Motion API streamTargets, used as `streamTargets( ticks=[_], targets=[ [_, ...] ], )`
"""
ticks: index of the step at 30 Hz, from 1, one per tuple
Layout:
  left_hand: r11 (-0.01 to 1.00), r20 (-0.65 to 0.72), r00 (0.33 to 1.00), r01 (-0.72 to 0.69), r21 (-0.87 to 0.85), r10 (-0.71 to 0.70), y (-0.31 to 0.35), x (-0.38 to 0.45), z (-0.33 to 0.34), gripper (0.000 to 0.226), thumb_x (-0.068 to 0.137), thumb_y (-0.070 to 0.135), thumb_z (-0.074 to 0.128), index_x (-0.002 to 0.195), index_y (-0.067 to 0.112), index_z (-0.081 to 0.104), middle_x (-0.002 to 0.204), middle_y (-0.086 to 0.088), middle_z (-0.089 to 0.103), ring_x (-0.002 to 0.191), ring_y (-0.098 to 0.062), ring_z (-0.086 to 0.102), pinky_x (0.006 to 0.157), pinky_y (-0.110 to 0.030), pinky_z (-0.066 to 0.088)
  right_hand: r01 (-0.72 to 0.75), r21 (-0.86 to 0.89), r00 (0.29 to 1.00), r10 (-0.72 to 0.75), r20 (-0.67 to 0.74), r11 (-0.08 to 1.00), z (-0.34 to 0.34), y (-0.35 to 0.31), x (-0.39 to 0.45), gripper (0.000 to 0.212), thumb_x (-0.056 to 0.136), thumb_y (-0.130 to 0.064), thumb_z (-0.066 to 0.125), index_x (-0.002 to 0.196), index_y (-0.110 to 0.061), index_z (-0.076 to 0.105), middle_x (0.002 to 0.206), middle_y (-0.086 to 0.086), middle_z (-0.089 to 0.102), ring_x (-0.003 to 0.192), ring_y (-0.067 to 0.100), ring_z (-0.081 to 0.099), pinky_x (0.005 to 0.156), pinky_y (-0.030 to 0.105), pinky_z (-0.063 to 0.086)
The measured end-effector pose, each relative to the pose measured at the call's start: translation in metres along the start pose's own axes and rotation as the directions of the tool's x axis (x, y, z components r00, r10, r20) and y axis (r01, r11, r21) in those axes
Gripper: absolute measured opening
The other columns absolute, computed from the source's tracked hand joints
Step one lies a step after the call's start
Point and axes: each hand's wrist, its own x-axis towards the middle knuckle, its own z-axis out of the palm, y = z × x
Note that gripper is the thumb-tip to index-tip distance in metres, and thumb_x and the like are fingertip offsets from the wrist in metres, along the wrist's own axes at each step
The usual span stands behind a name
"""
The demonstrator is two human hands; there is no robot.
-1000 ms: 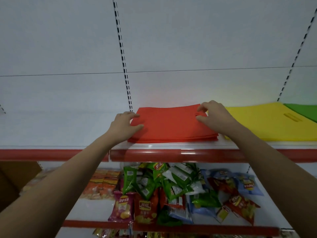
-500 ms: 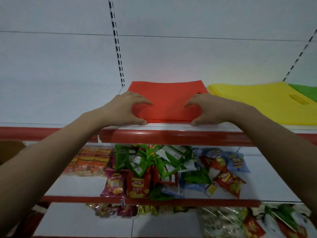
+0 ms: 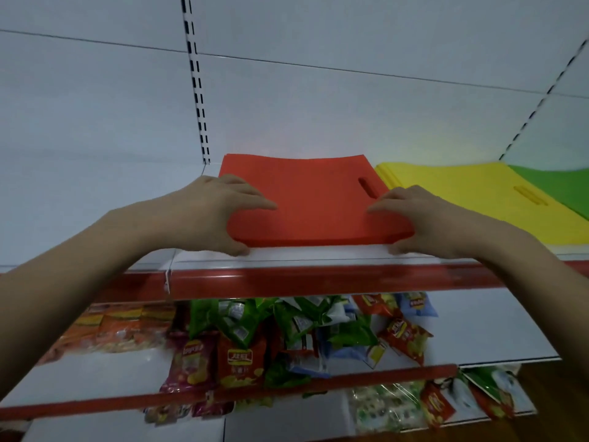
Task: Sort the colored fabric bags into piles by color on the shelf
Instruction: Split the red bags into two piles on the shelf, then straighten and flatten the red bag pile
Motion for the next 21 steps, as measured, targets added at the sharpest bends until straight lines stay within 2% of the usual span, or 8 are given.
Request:
streamTargets(
  ticks=[5,8,11,13,15,17,19,21],
  targets=[
    [0.981,-0.003,0.998,0.065,0.181,-0.066,0.003,-0.005,0.0,0.075,0.078,0.055,0.068,0.146,0.044,0.037,0.149,0.016,0.04,0.14,-0.011,0.029,0.112,-0.038,0.024,0.051,0.004,0.998,-0.051,-0.031,0.999,0.005,0.015,0.004,0.069,0.081,-0.024,0.079,0.141,-0.031,0.046,0.144,-0.01,0.037,0.13,0.011,0.03,0.105,0.027,0.029],
    [0.956,-0.048,0.979,0.181,-0.231,-0.197,0.01,-0.012,-0.002,0.075,0.078,0.065,0.066,0.144,0.046,0.037,0.146,0.025,0.035,0.138,-0.001,0.029,0.114,-0.021,0.02,-0.008,0.388,1.0,0.014,-0.014,0.922,-0.005,0.018,-0.001,0.071,0.083,-0.038,0.073,0.146,-0.035,0.039,0.144,-0.021,0.032,0.133,-0.003,0.027,0.107,0.021,0.023],
    [0.546,-0.004,0.822,0.374,-0.75,-0.569,0.008,-0.004,-0.003,0.066,0.086,0.062,0.06,0.145,0.039,0.042,0.148,0.023,0.036,0.137,0.001,0.032,0.117,-0.03,0.023,-0.068,0.763,0.95,0.275,-0.147,0.643,-0.005,0.024,0.013,0.06,0.092,-0.049,0.058,0.145,-0.026,0.042,0.145,-0.015,0.042,0.133,0.002,0.038,0.109,0.03,0.032],
    [0.281,0.093,0.733,0.37,-0.885,-0.673,0.003,0.008,-0.002,0.081,0.08,0.07,0.061,0.148,0.029,0.042,0.153,0.014,0.038,0.14,-0.006,0.034,0.115,-0.033,0.027,-0.086,0.874,0.927,0.359,-0.105,0.479,-0.001,0.025,0.027,0.054,0.096,-0.051,0.05,0.137,-0.016,0.05,0.14,-0.012,0.048,0.13,0.005,0.044,0.113,0.034,0.032],
    [0.124,0.176,0.692,0.361,-0.924,-0.7,0.004,0.019,0.002,0.082,0.084,0.068,0.056,0.15,0.023,0.038,0.155,0.006,0.037,0.141,-0.01,0.034,0.112,-0.029,0.029,-0.106,0.938,0.94,0.341,-0.013,0.33,0.005,0.021,0.037,0.033,0.1,-0.048,0.044,0.113,-0.022,0.059,0.12,-0.014,0.061,0.11,0.0,0.056,0.105,0.029,0.039],
    [0.132,0.202,0.673,0.411,-0.902,-0.712,0.005,0.031,0.009,0.058,0.097,0.055,0.044,0.145,0.022,0.04,0.147,0.007,0.045,0.127,-0.004,0.047,0.098,-0.015,0.037,-0.103,0.978,0.942,0.333,0.037,0.181,0.013,0.021,0.044,0.028,0.103,-0.044,0.04,0.097,-0.025,0.06,0.096,-0.013,0.071,0.085,-0.003,0.065,0.081,0.021,0.052],
    [0.129,0.231,0.653,0.454,-0.882,-0.721,0.014,0.039,0.008,0.039,0.102,0.048,0.037,0.135,0.028,0.04,0.126,0.014,0.056,0.09,0.008,0.06,0.076,-0.01,0.043,-0.082,0.994,0.946,0.321,0.057,0.066,0.022,0.024,0.048,0.035,0.104,-0.04,0.038,0.091,-0.018,0.063,0.074,-0.007,0.073,0.065,0.004,0.069,0.057,0.019,0.053],
    [0.125,0.248,0.634,0.483,-0.866,-0.733,0.022,0.04,0.004,0.036,0.102,0.048,0.035,0.132,0.028,0.042,0.109,0.017,0.066,0.065,0.008,0.062,0.064,-0.013,0.045,-0.088,0.996,0.931,0.356,0.078,0.013,0.027,0.023,0.05,0.039,0.104,-0.04,0.038,0.094,-0.013,0.064,0.071,-0.001,0.073,0.061,0.01,0.07,0.05,0.019,0.052]
  ],
)
